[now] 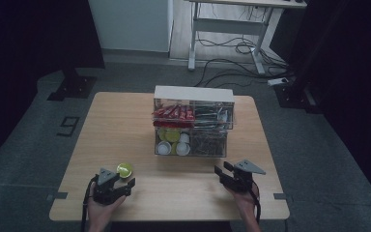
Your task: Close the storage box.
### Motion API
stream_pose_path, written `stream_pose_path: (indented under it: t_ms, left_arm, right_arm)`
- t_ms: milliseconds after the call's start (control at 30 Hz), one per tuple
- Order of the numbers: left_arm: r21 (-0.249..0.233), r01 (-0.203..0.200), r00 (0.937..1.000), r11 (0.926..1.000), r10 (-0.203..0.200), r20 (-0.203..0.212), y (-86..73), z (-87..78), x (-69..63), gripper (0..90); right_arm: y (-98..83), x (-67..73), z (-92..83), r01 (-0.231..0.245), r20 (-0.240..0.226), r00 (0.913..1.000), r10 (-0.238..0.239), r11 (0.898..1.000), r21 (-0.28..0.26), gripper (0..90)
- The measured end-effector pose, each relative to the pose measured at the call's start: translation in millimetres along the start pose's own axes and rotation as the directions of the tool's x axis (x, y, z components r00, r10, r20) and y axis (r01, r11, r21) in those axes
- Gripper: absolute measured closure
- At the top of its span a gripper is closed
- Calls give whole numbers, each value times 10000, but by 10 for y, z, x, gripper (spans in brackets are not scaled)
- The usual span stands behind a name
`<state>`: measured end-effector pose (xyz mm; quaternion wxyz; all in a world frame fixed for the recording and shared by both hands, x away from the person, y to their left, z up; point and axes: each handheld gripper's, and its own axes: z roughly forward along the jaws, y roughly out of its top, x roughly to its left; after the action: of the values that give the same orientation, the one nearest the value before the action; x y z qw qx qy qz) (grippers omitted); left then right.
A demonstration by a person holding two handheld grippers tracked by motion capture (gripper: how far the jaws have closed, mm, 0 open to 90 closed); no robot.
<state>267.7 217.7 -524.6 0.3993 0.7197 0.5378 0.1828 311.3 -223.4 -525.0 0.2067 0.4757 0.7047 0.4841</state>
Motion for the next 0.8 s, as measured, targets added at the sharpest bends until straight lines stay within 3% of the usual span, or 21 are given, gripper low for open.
stream_pose_path:
  t_ms: [100, 267, 467, 800]
  left_arm:
    - [-4, 5, 10000, 10000, -5, -24, -2, -5, 11, 310]
    - [22, -39, 10000, 10000, 39, 1, -7, -5, 17, 310]
    - [104, -105, 9999, 9999, 105, 54, -10, -6, 34, 310]
    - [315, -177, 9998, 9993, 176, 34, -35, 32, 61, 310]
  right_arm:
    - [-62, -36, -47, 159, 217, 9996, -162, 9998, 151, 476]
    - [-171, -150, -176, -37, 565, 9984, 25, 9998, 211, 470]
    - [-313, -268, -332, -311, 572, 9979, 299, 9993, 203, 469]
    - [-470, -287, -420, 42, 539, 9985, -71, 9986, 537, 469]
